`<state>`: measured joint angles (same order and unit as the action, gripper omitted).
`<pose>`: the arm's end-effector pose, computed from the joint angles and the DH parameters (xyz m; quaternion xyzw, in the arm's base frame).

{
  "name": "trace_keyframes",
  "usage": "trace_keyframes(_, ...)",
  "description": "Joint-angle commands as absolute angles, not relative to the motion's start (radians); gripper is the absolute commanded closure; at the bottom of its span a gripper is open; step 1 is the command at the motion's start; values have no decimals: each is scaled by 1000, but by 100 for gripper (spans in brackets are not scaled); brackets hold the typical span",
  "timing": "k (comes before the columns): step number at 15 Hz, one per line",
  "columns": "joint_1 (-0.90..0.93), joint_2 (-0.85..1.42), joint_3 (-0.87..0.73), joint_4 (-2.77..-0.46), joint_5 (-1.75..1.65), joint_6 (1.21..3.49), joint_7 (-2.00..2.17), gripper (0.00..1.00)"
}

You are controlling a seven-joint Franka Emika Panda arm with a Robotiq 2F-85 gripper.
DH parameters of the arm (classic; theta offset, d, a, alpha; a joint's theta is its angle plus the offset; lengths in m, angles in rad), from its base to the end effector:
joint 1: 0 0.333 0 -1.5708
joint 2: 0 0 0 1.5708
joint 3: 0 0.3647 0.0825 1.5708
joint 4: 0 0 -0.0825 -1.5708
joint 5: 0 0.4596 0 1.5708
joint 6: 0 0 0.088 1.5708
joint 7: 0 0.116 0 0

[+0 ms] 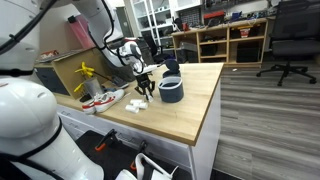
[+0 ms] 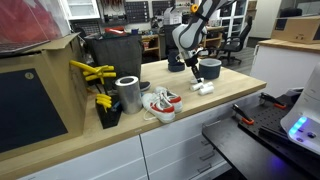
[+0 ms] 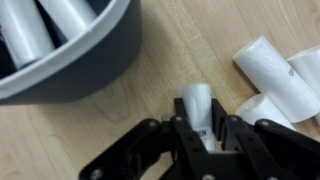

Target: Put the white thing into the grey box

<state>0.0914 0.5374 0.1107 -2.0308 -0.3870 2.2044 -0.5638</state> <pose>0.6102 0.1112 0.1258 0.8483 0.4897 -0.1888 0.0705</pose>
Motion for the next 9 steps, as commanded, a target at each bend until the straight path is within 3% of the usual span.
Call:
trace_keyframes(1,86,532,119,-2028,-400,2187,-589,93)
trace_keyframes(9,49,378,117,-2076,-328,2198,-541,94)
